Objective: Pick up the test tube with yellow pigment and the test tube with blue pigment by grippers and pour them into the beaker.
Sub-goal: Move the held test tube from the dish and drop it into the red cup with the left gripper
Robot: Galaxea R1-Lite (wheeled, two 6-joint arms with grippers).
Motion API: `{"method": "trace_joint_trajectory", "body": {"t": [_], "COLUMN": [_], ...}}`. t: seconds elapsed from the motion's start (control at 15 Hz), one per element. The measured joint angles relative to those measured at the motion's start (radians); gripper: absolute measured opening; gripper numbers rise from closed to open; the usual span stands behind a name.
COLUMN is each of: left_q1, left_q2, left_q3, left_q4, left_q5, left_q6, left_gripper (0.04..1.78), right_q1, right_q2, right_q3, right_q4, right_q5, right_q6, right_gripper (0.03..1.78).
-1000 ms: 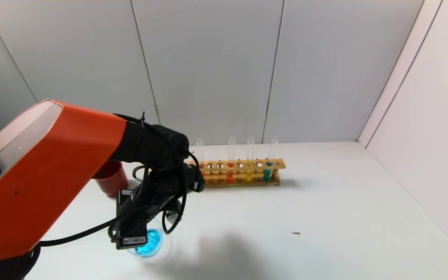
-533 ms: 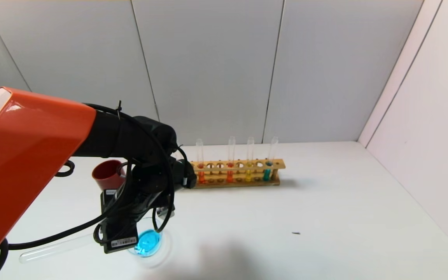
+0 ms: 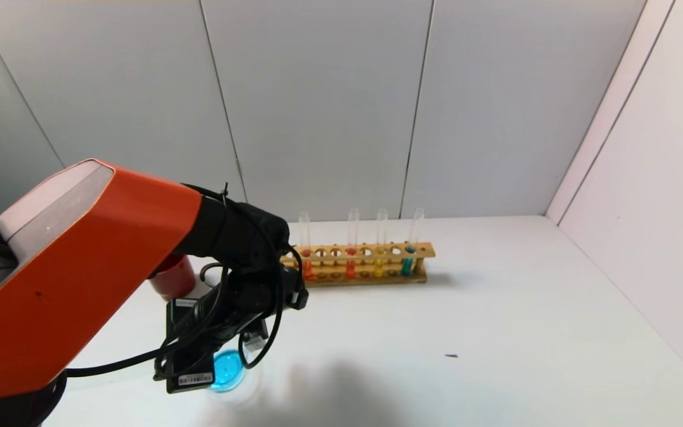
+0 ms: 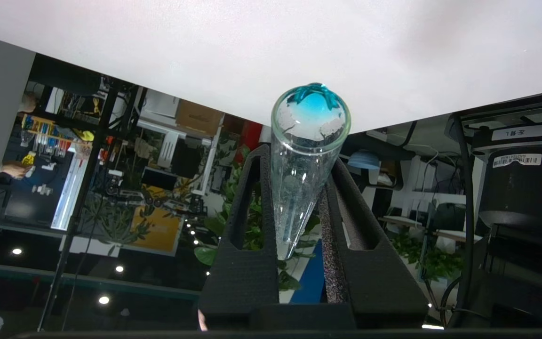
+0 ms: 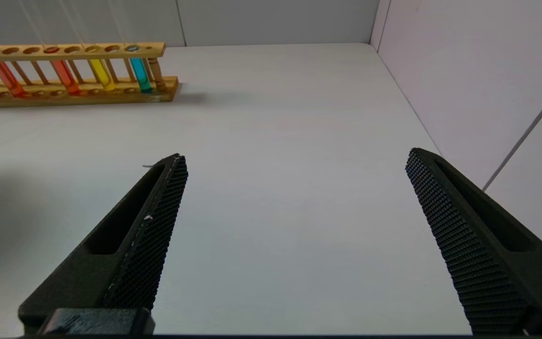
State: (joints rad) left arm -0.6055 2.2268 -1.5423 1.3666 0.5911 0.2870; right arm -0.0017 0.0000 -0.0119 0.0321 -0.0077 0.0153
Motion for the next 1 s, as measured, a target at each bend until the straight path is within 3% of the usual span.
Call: {"method": "trace_joint_trajectory", "body": {"t": [1.0], "left_q1": [-0.017], "left_q2": [0.047], "left_q3": [-0.007], "left_q4": [0.002], "left_q5": [0.026], "left_q6": [-0.013], "left_gripper": [0.31], "right_q1": [0.0], "right_q2": [0.0], "right_q3": [0.0], "right_q4": [0.0], "right_q5": [0.0], "right_q6": [0.0], "right_gripper": [1.7]}}
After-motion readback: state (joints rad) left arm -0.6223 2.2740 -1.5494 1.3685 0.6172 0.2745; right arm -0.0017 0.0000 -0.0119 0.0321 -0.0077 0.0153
